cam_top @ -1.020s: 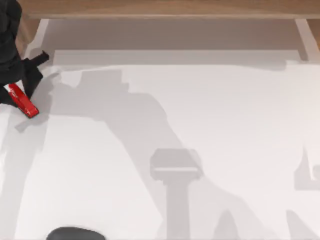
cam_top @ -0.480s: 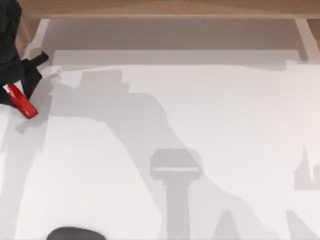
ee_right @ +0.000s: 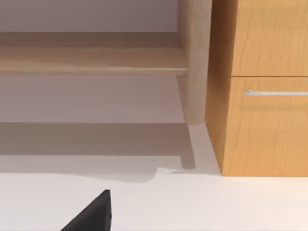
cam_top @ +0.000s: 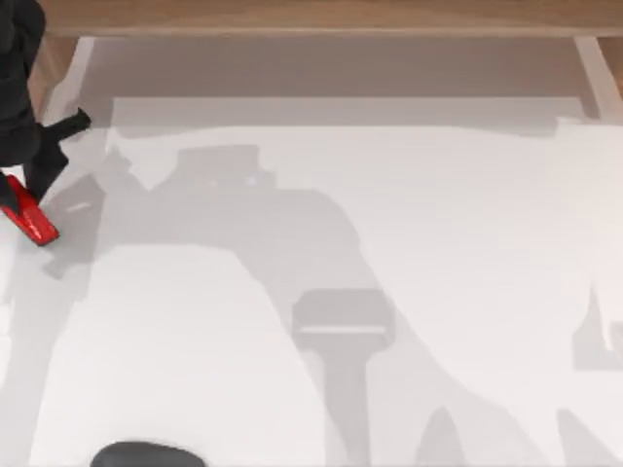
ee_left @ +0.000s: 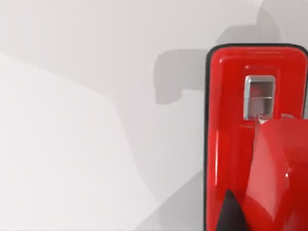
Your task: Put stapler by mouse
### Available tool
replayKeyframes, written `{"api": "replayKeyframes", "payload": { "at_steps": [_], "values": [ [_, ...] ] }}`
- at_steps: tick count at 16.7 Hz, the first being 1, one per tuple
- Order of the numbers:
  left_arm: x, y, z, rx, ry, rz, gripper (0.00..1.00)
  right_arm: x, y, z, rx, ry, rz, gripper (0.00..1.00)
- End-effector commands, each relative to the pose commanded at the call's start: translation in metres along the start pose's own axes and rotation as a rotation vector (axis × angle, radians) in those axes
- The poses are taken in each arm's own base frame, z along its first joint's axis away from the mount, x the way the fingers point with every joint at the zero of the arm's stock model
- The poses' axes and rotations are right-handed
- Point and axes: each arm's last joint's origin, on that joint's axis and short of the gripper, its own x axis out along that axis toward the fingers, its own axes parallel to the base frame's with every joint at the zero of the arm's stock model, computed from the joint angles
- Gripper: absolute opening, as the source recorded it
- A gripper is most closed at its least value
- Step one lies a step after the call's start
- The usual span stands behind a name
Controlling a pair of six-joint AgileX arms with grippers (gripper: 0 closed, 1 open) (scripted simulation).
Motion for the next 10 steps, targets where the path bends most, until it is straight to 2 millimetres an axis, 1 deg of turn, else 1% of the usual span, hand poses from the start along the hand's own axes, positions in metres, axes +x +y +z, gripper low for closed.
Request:
{"api": "replayKeyframes", "payload": {
  "at_steps": [2, 5, 10],
  "values": [
    [-0.002, 0.002, -0.002, 0.016, 0.022, 0.002, 0.0, 0.0, 0.0, 0.0, 0.0, 0.0, 0.0, 1.0],
    [-0.003, 0.006, 0.006, 0.006, 0.03, -0.013, 0.0, 0.0, 0.0, 0.0, 0.0, 0.0, 0.0, 1.0],
    [-0.007, -0.003, 0.021, -0.038, -0.004, -0.095, 0.0, 0.0, 0.0, 0.0, 0.0, 0.0, 0.0, 1.0]
  ]
}}
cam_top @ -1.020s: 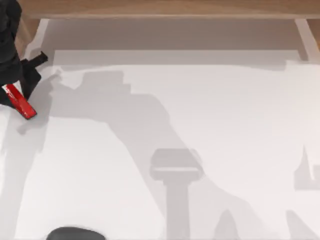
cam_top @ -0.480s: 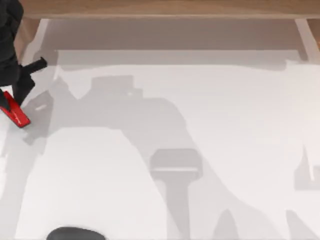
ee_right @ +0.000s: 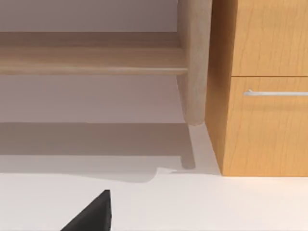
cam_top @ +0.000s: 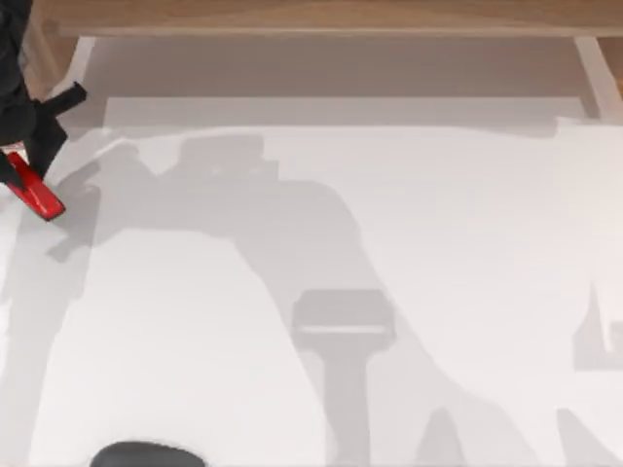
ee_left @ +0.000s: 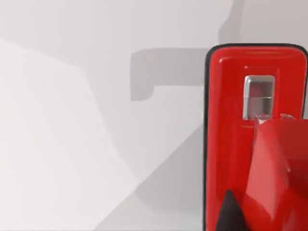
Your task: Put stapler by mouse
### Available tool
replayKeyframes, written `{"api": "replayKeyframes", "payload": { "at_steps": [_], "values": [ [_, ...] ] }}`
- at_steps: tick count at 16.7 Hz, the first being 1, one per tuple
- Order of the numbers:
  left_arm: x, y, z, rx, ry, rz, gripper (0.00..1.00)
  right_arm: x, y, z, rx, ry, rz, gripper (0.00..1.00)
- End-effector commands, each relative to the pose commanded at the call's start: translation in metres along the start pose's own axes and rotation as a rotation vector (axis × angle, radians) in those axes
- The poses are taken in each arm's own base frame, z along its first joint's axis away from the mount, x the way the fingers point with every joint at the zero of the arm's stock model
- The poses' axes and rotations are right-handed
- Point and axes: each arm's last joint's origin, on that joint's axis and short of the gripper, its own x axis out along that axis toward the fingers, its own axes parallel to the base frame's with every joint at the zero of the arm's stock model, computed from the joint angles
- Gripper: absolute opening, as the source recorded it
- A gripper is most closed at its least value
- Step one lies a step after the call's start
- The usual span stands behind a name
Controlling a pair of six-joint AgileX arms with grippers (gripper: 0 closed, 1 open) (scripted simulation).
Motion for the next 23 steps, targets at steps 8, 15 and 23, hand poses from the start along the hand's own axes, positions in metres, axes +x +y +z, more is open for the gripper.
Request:
{"api": "replayKeyframes", "payload": {
  "at_steps": [8, 15, 23],
  "values": [
    [-0.006, -0.003, 0.0, 0.003, -0.012, -0.027, 0.0, 0.0, 0.0, 0.0, 0.0, 0.0, 0.0, 1.0],
    [-0.06, -0.007, -0.047, 0.196, -0.097, -0.103, 0.0, 0.0, 0.0, 0.0, 0.0, 0.0, 0.0, 1.0],
    [-0.097, 0.001, -0.128, 0.465, -0.177, -0.198, 0.0, 0.0, 0.0, 0.0, 0.0, 0.0, 0.0, 1.0]
  ]
}}
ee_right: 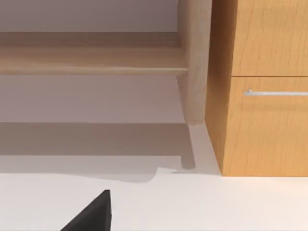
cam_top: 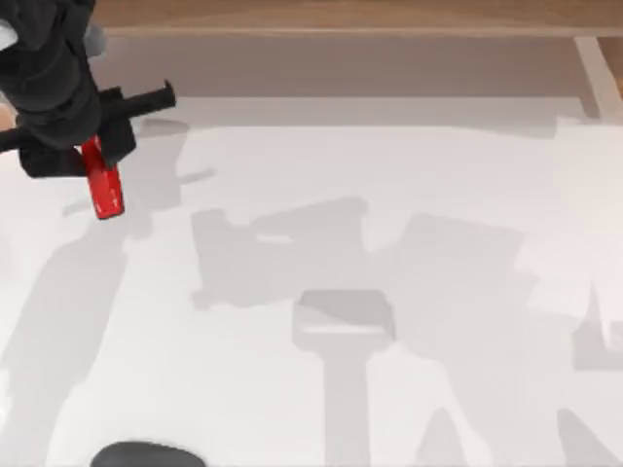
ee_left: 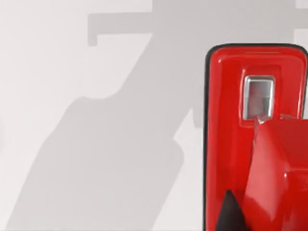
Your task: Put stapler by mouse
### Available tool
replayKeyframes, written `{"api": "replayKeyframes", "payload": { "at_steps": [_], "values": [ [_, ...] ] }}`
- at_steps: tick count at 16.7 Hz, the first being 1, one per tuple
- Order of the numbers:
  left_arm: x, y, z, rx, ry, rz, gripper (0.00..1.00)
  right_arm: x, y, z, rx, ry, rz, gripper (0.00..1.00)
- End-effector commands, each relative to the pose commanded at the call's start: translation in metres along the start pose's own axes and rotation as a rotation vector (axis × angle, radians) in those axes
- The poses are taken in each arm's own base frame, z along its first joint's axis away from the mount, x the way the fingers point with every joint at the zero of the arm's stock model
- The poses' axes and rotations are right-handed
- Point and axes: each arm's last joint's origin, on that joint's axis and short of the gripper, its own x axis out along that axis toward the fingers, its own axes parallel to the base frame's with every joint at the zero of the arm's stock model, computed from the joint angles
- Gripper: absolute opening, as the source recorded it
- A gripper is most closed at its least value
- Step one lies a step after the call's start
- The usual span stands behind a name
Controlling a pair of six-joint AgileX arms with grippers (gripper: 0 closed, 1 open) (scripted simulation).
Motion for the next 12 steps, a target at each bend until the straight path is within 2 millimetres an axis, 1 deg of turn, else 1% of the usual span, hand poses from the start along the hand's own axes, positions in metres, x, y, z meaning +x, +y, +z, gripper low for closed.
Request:
{"api": "replayKeyframes", "payload": {
  "at_steps": [2, 4, 8, 12],
  "values": [
    [-0.003, -0.007, -0.014, 0.047, -0.005, -0.02, 0.0, 0.0, 0.0, 0.0, 0.0, 0.0, 0.0, 1.0],
    [-0.002, -0.015, -0.027, 0.091, 0.003, -0.031, 0.0, 0.0, 0.0, 0.0, 0.0, 0.0, 0.0, 1.0],
    [0.011, -0.024, -0.058, 0.181, 0.053, -0.023, 0.0, 0.0, 0.0, 0.0, 0.0, 0.0, 0.0, 1.0],
    [0.021, -0.025, -0.09, 0.26, 0.099, -0.005, 0.0, 0.0, 0.0, 0.0, 0.0, 0.0, 0.0, 1.0]
  ]
}}
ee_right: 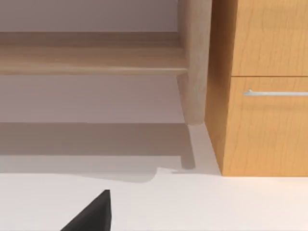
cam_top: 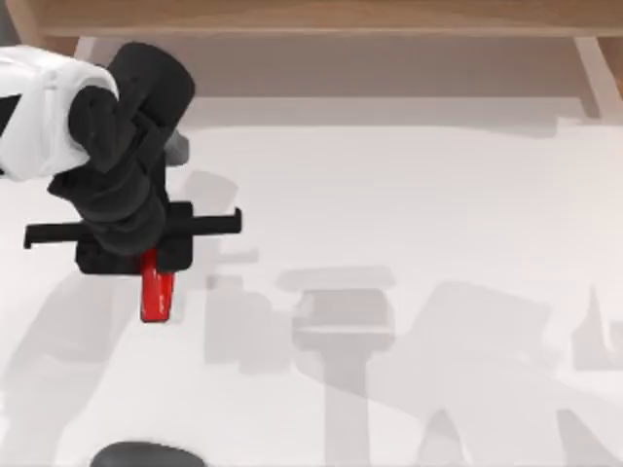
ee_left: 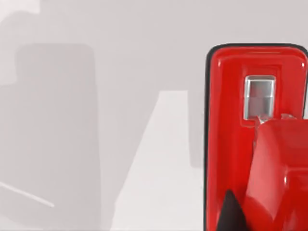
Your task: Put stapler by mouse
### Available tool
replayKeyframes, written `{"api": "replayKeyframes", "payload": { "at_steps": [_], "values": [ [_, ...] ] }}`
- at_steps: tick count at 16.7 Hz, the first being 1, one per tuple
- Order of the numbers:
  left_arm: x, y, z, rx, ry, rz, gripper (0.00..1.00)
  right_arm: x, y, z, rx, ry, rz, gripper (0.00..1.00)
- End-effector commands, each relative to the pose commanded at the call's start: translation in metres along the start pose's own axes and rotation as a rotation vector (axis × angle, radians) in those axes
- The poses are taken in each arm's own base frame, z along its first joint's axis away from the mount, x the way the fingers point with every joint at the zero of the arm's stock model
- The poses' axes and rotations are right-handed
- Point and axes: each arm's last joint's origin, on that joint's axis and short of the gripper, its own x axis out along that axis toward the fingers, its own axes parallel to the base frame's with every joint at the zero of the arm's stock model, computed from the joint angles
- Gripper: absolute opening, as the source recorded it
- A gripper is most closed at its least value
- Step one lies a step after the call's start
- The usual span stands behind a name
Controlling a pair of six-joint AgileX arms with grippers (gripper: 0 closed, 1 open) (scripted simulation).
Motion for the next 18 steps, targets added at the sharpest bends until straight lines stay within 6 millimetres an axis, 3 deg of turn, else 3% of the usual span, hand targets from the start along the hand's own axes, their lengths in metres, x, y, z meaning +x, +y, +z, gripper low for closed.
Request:
{"api": "replayKeyframes", "payload": {
  "at_steps": [5, 18],
  "values": [
    [0.009, -0.002, -0.019, 0.043, 0.036, 0.017, 0.0, 0.0, 0.0, 0.0, 0.0, 0.0, 0.0, 1.0],
    [0.006, -0.001, -0.015, 0.036, 0.003, 0.004, 0.0, 0.0, 0.0, 0.0, 0.0, 0.0, 0.0, 1.0]
  ]
}}
